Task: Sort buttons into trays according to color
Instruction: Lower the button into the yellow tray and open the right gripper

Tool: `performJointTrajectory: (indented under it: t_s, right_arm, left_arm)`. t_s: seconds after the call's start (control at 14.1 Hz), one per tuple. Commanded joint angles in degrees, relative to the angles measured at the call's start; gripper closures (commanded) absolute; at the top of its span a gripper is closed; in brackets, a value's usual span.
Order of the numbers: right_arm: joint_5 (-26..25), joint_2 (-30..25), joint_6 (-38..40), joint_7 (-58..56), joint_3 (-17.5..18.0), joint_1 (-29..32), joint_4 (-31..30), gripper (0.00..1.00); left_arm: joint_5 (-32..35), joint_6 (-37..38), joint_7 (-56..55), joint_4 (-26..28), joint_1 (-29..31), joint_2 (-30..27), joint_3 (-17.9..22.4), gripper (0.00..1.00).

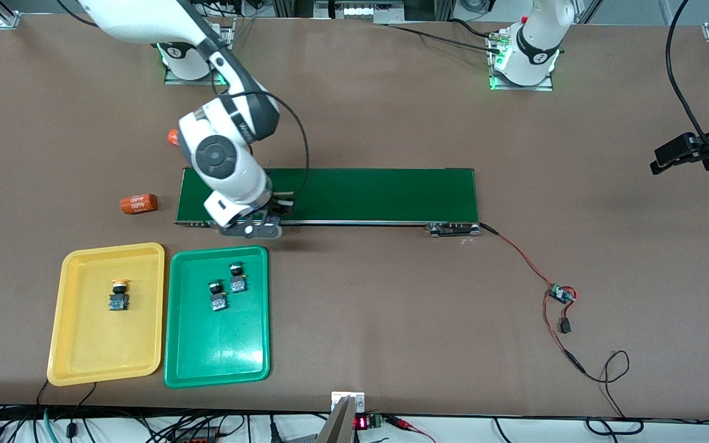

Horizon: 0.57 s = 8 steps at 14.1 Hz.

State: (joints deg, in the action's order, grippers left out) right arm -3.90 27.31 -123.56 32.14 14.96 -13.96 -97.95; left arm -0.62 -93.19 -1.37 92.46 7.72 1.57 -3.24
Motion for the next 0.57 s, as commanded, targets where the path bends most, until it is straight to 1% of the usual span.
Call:
performJointTrajectory:
  t_s: [0.0, 0.07, 0.21, 0.49]
  right_arm:
    - [-0.84, 1.51, 1.39, -6.88, -0.62, 5.33, 3.28, 0.85]
    - [-0.75, 2.30, 1.22, -9.43, -2.28, 6.57, 3.55, 0.85]
    - [-0.66, 5.28, 1.13, -13.05, -6.33, 8.07, 6.26, 0.84]
    - [-0.58, 11.87, 0.86, -18.15, -9.85, 10.97, 12.59, 0.83]
  left_arm:
    - [1.06, -0.15, 0.14, 0.44, 0.10, -0.60, -0.45, 0.00]
    - [1.15, -0.15, 0.14, 0.35, 0.10, -0.60, -0.71, 0.00]
    - [1.15, -0.06, 0.14, 0.35, 0.10, -0.60, -0.89, 0.00]
    - [1.15, -0.06, 0.14, 0.44, 0.19, -0.60, -0.80, 0.00]
